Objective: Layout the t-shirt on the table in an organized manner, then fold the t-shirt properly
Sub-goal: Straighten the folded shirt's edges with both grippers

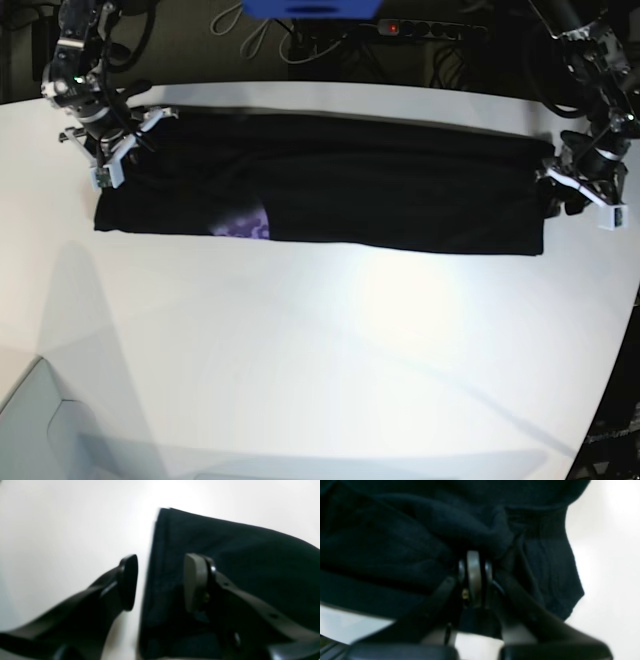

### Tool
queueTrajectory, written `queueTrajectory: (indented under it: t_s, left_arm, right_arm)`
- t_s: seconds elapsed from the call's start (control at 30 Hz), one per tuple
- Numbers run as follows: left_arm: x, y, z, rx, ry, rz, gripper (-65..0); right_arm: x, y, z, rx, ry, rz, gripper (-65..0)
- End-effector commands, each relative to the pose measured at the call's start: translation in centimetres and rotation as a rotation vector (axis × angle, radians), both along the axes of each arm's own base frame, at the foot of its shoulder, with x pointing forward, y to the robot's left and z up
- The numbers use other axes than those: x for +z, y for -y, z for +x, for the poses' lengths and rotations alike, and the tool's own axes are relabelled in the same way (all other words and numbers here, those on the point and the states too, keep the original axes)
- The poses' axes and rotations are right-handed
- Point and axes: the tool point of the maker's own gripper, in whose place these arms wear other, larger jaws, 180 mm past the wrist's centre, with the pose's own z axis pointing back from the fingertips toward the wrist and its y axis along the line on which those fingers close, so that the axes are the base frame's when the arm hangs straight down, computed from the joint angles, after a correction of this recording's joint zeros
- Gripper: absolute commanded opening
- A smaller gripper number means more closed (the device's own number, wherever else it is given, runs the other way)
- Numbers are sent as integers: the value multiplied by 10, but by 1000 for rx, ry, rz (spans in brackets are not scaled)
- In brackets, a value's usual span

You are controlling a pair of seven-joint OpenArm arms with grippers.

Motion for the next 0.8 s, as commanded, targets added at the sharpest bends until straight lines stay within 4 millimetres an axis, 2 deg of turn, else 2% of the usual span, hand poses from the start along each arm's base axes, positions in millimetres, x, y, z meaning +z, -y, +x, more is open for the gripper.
queueTrajectory:
  t_s: [0.0,0.2,0.27,0.4,0.67,0.77]
  left_arm:
    - [13,-10,6,10,47,10,-334]
    - [9,0,12,16,58,-26,-158]
    - [9,1,12,15,59,-29,-121]
    - [6,3,12,14,54,-36,-119]
    - [-25,1,9,49,-16,-108,-119]
    - [-29,3,10,53,-21,-121,-119]
  right_arm:
    - [7,2,5,5,27,-5,-650]
    - [7,2,4,5,25,-7,-650]
    - [7,2,4,5,25,-7,-650]
    - [7,2,5,5,27,-7,-650]
    - [9,2,10,5,35,-9,-650]
    - [9,2,10,5,35,-9,-650]
